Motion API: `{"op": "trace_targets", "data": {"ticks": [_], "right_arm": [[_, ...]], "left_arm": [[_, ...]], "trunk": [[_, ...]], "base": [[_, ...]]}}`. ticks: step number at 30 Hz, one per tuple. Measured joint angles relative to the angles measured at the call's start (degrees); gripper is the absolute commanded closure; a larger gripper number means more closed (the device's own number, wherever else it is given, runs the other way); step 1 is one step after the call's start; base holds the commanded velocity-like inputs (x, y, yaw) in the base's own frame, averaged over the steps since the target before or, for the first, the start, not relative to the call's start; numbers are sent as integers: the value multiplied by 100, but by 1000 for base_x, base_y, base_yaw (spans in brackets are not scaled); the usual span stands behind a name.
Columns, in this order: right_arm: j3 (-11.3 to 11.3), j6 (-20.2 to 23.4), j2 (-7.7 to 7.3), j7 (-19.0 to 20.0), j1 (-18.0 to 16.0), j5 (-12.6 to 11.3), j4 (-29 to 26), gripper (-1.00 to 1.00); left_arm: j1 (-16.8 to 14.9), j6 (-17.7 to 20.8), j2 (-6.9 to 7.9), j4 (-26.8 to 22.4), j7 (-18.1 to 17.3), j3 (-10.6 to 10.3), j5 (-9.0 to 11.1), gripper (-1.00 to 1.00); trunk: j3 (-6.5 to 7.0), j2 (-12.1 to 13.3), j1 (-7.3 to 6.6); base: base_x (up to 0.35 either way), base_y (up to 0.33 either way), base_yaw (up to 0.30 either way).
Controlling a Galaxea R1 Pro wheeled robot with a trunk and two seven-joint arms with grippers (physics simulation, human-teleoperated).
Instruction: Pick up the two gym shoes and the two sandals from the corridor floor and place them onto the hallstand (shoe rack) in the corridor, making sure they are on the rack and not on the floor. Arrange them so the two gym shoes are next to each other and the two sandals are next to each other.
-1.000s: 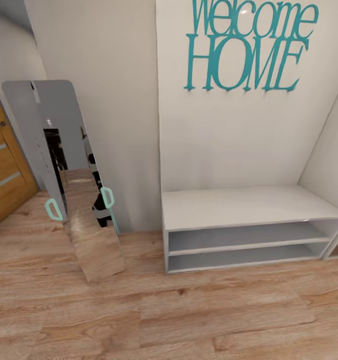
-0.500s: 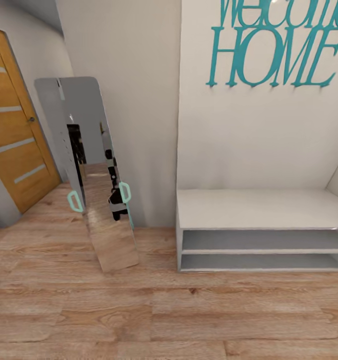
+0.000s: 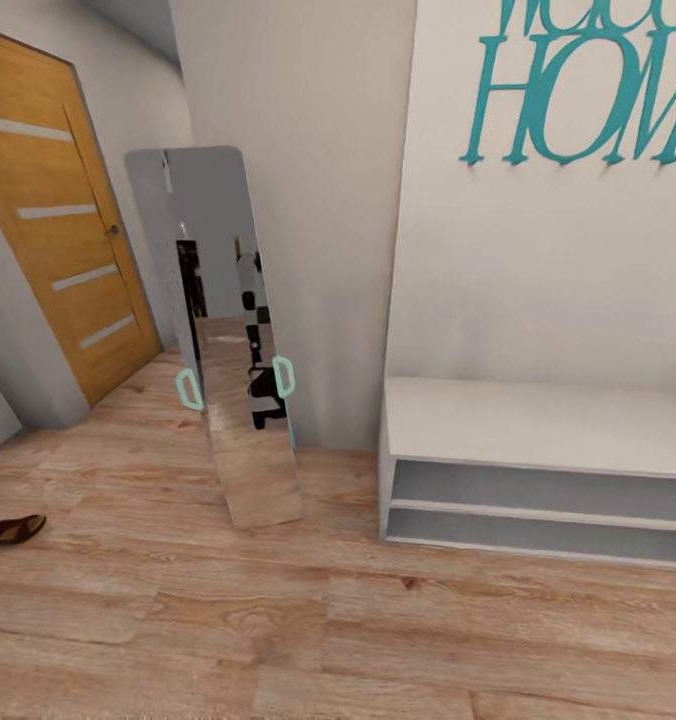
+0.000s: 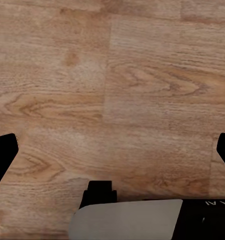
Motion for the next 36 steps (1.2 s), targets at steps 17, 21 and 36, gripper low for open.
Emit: {"op": "trace_targets", "data": {"ticks": [17,21,36], "right_arm": [[0,1,0,0,0,1,0,-100],[0,0,0,0,-1,2,1,-100],[0,0,0,-1,-1,4,2,-100]], "left_arm": [[0,-1,0,0,-3,1,1,-100],[0,-1,0,0,-1,3,1,-100],[0,-1,2,7,5,4,8,-100]], "trunk": [[-106,0,0],[-131,0,-1],[-225,0,-2]], "base": [[0,3,221],[40,123,221],[133,272,221]]}}
